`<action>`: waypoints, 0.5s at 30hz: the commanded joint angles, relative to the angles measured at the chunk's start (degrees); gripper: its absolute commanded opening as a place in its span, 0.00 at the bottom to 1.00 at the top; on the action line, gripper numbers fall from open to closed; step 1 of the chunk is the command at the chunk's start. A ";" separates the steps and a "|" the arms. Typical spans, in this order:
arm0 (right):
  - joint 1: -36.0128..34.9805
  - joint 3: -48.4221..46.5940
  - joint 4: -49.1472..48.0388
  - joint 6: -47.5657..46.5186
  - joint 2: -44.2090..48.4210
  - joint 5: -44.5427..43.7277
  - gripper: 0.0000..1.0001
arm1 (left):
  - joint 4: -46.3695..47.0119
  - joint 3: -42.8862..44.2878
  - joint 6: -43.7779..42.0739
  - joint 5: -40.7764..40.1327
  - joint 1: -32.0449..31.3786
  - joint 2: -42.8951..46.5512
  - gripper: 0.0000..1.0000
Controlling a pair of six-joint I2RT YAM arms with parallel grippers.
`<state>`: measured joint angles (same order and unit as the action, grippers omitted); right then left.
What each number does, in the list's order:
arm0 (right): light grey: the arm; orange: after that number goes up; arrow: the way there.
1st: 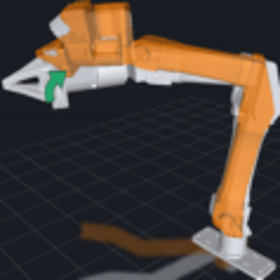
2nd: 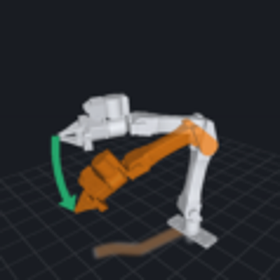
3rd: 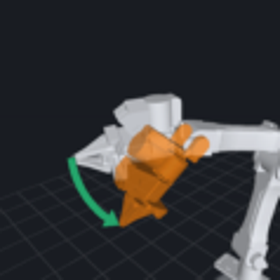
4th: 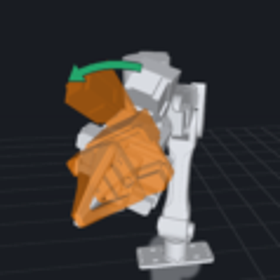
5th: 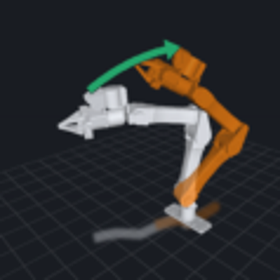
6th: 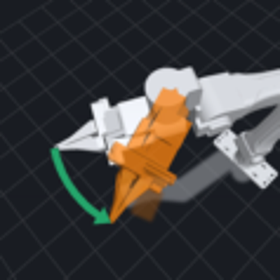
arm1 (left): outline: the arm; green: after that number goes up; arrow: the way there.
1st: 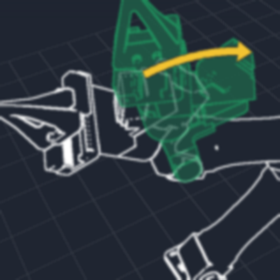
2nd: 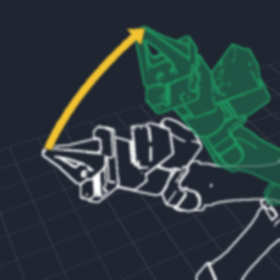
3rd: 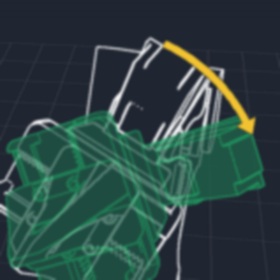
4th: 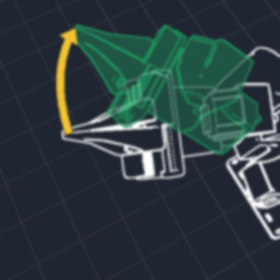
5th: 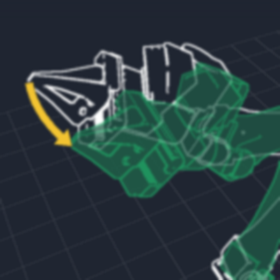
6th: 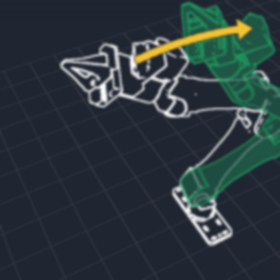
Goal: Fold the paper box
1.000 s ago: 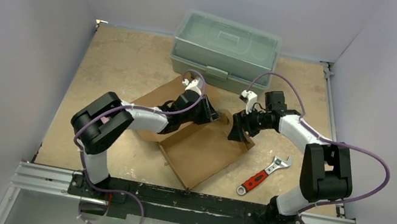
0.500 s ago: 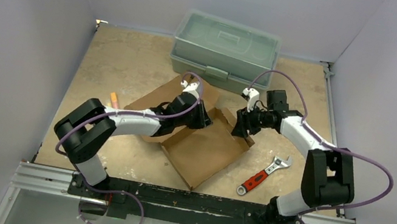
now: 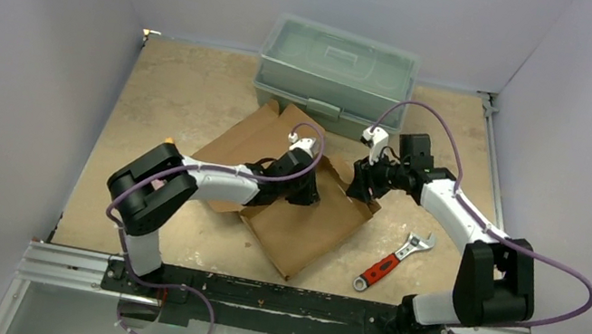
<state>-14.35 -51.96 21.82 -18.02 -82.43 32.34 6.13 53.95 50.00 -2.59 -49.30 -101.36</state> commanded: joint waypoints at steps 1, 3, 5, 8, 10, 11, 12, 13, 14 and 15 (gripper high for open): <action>-0.15 -0.35 -1.91 -0.17 0.69 1.32 0.38 | -1.49 3.11 -2.57 -1.85 0.39 -2.43 0.09; -0.15 -0.60 -1.39 -0.17 0.45 2.86 0.42 | -1.49 3.40 -2.70 -1.72 0.45 -3.28 0.09; -0.15 -0.85 -0.88 -0.14 0.19 4.15 0.46 | -1.38 3.44 -2.69 -1.56 0.55 -3.95 0.09; -0.15 -0.90 -0.49 -0.31 0.04 5.67 0.55 | -1.13 3.39 -2.76 -1.50 0.82 -4.64 0.08; -0.15 -1.05 -0.21 -0.35 -0.01 6.33 0.60 | -1.07 3.35 -2.75 -1.41 0.97 -4.96 0.08; -0.15 -1.08 0.04 -0.49 -0.07 6.67 0.62 | -1.01 3.36 -2.82 -1.37 1.05 -5.14 0.08; -0.15 -1.13 0.10 -0.60 -0.12 6.95 0.65 | -0.91 3.35 -2.86 -1.27 1.11 -5.36 0.08; -0.15 -1.14 0.31 -0.69 -0.10 7.22 0.68 | -0.87 3.38 -2.95 -1.18 1.12 -5.46 0.08; -0.15 -1.20 0.40 -0.77 -0.10 7.59 0.71 | -0.84 3.43 -2.93 -1.09 1.19 -5.65 0.08; -0.15 -1.21 0.53 -0.85 -0.10 7.91 0.73 | -0.78 3.38 -2.97 -1.00 1.26 -5.81 0.08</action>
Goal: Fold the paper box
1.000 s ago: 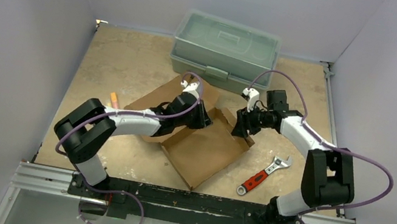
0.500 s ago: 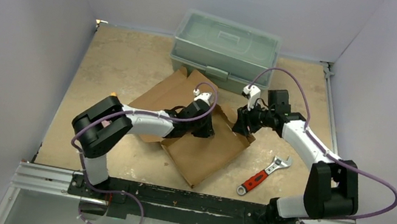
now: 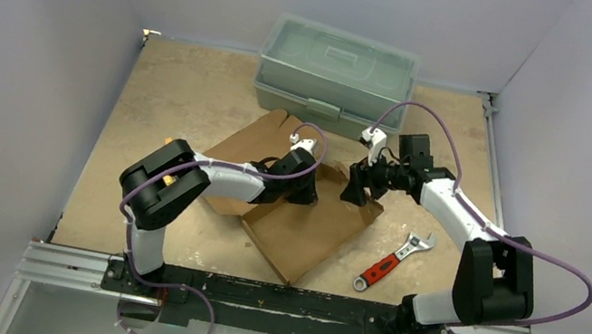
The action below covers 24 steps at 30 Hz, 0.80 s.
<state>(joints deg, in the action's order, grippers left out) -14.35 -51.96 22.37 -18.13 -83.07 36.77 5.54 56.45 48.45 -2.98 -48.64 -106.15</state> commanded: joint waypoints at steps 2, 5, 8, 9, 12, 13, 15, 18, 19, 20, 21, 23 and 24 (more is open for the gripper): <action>-0.15 -1.30 0.21 -0.76 0.46 3.93 0.76 | 0.06 0.93 -1.47 -0.37 0.59 -1.23 0.08; -0.15 -1.56 0.57 -0.77 -0.10 4.62 0.74 | 0.13 0.84 -1.50 -0.27 0.72 -1.29 0.07; -0.09 -1.97 1.14 -0.81 -0.83 5.54 0.73 | 0.14 0.73 -1.50 -0.23 0.89 -1.32 0.07; -0.07 -2.15 0.98 -0.73 -0.93 6.08 0.74 | 0.15 0.73 -1.52 -0.21 0.91 -1.33 0.07; 0.40 -2.08 -0.19 0.11 -0.37 2.09 0.74 | 0.23 0.66 -1.69 -0.13 1.00 -1.33 0.07; 0.41 -1.56 -0.92 0.11 0.36 -1.35 0.74 | 0.27 0.58 -1.69 -0.04 1.01 -1.34 0.07; 0.30 -0.28 -2.95 0.20 1.89 -7.23 0.72 | 0.31 0.47 -1.63 0.08 0.98 -1.33 0.07; 0.22 0.05 -3.77 -0.20 2.41 -10.88 0.64 | 0.38 0.37 -1.76 0.21 0.96 -1.47 0.07; 0.21 0.10 -3.88 -0.23 2.18 -11.39 0.61 | 0.42 0.47 -1.76 0.37 0.98 -1.49 0.07; 0.08 0.05 -3.87 -0.24 1.86 -11.76 0.58 | 0.43 0.49 -1.77 0.47 1.00 -1.51 0.07; 0.03 -0.07 -3.83 -0.24 1.59 -11.99 0.54 | 0.42 0.45 -1.85 0.47 1.01 -1.46 0.07; -0.18 -0.19 -3.83 -0.24 1.21 -12.28 0.44 | 0.45 0.57 -1.85 0.63 0.96 -1.52 0.07; -0.20 -0.17 -3.80 -0.24 1.09 -12.40 0.39 | 0.51 0.52 -1.85 0.62 1.00 -1.57 0.07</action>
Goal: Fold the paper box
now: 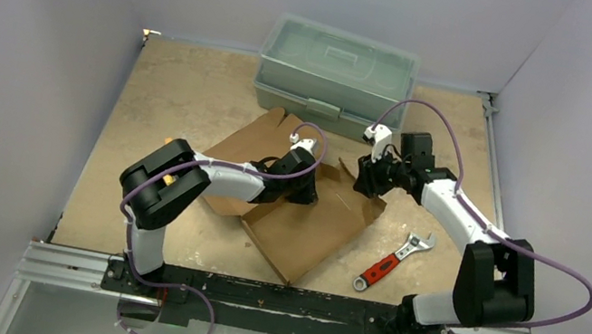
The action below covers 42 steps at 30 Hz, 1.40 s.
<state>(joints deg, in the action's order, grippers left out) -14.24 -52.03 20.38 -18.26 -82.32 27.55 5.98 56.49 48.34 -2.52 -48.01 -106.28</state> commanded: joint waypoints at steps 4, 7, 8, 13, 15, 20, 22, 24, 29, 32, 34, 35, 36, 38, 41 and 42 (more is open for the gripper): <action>-0.52 -0.08 -2.15 -0.02 0.58 -3.96 0.18 | 0.02 0.51 -1.90 0.32 0.45 -1.52 0.07; -0.77 -0.19 -2.25 0.13 0.90 -4.12 0.00 | 0.13 0.52 -1.88 0.54 0.45 -1.67 0.07; -0.80 -0.20 -2.29 0.15 1.11 -3.97 0.00 | 0.09 0.47 -1.92 0.58 0.46 -1.70 0.07; -1.13 0.39 -3.16 0.16 4.22 -0.27 0.00 | 0.31 0.48 -1.92 0.77 0.43 -1.89 0.06; -1.22 0.75 -3.32 0.16 5.41 1.25 0.00 | 0.27 0.57 -1.94 0.90 0.46 -1.96 0.06; -1.22 1.55 -4.10 0.10 7.70 4.76 0.00 | 0.38 0.75 -2.00 1.11 0.46 -2.07 0.07; -1.44 1.75 -4.00 -0.05 7.67 5.79 0.00 | 0.42 0.83 -1.97 1.18 0.46 -2.10 0.06; -1.93 1.61 -3.34 -0.76 7.09 6.56 0.00 | 0.43 0.95 -1.96 1.29 0.46 -2.16 0.06; -4.03 1.31 -1.50 -3.03 6.14 7.64 0.00 | 0.51 1.13 -2.06 1.38 0.44 -2.15 0.06; -4.81 1.23 -0.51 -4.19 6.04 8.40 0.00 | 0.61 1.11 -2.01 1.46 0.50 -2.03 0.06; -5.27 1.22 0.23 -5.00 5.81 8.42 0.00 | 0.96 1.08 -1.95 1.68 0.48 -2.02 0.06; -5.54 1.15 0.50 -5.29 5.51 8.36 0.00 | 1.25 0.89 -1.78 2.03 0.62 -1.99 0.06; -5.76 1.14 0.74 -5.51 5.26 8.06 0.00 | 1.81 0.64 -1.49 2.23 0.77 -1.86 0.06; -6.20 0.94 1.09 -5.87 4.51 7.35 0.00 | 2.93 0.13 -0.95 3.49 1.13 -1.76 0.06; -6.78 0.88 1.37 -6.04 3.37 5.77 0.00 | 3.78 -0.35 -0.37 4.19 1.50 -1.22 0.06; -6.97 0.83 1.42 -6.11 2.88 5.28 0.00 | 4.11 -0.48 -0.23 4.34 1.66 -1.02 0.06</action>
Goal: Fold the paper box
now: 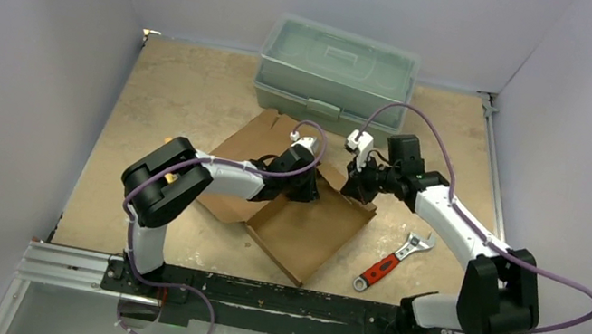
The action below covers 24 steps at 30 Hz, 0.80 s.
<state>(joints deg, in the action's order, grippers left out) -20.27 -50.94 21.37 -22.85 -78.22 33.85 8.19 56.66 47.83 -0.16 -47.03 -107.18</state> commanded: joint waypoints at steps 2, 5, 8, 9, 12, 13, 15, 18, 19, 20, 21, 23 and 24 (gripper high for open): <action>-1.33 -0.30 0.46 -1.54 -1.77 -1.83 0.00 | 2.37 -0.92 0.58 2.05 0.77 0.54 0.07; -1.89 -0.30 0.22 -1.45 -2.36 -3.24 0.00 | 2.65 -1.21 0.70 2.14 0.87 1.72 0.08; -2.28 -0.38 -0.18 -1.16 -2.97 -4.63 0.00 | 2.72 -1.65 0.83 2.31 0.88 3.20 0.09; -2.30 -0.33 -0.36 -1.00 -3.09 -4.99 0.00 | 2.69 -1.87 0.87 2.36 0.88 3.78 0.10; -2.40 -0.26 -0.99 -0.46 -3.22 -6.40 0.00 | 2.58 -2.86 0.96 2.47 0.93 6.27 0.12; -2.36 -0.24 -1.13 -0.32 -3.25 -6.83 0.00 | 2.42 -3.18 0.95 2.50 0.94 7.00 0.12; -2.36 -0.22 -1.31 -0.12 -3.39 -7.43 0.00 | 1.85 -3.75 0.74 2.98 0.95 8.42 0.14; -2.45 -0.24 -1.41 0.00 -3.51 -7.57 0.00 | 1.54 -5.27 0.60 4.07 0.94 10.84 0.16; -2.41 -0.23 -1.40 0.00 -3.45 -7.57 0.00 | 1.91 -5.94 0.66 4.44 0.96 11.77 0.17; -2.48 -0.22 -1.38 0.00 -3.45 -7.50 0.00 | 2.49 -6.74 0.87 4.73 1.01 12.79 0.18; -2.45 -0.27 -1.37 0.00 -3.51 -7.48 0.00 | 3.27 -7.38 1.14 4.89 0.98 13.73 0.19; -2.53 -0.22 -1.32 0.00 -3.52 -7.24 0.00 | 4.81 -8.18 1.69 4.99 1.35 15.18 0.24; -2.51 -0.26 -1.22 -0.08 -3.53 -7.02 0.00 | 5.19 -8.19 2.02 4.93 1.59 15.61 0.26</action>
<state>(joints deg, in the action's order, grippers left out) -22.48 -50.94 20.95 -23.20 -81.36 27.70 9.56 49.76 48.66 3.49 -46.44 -95.35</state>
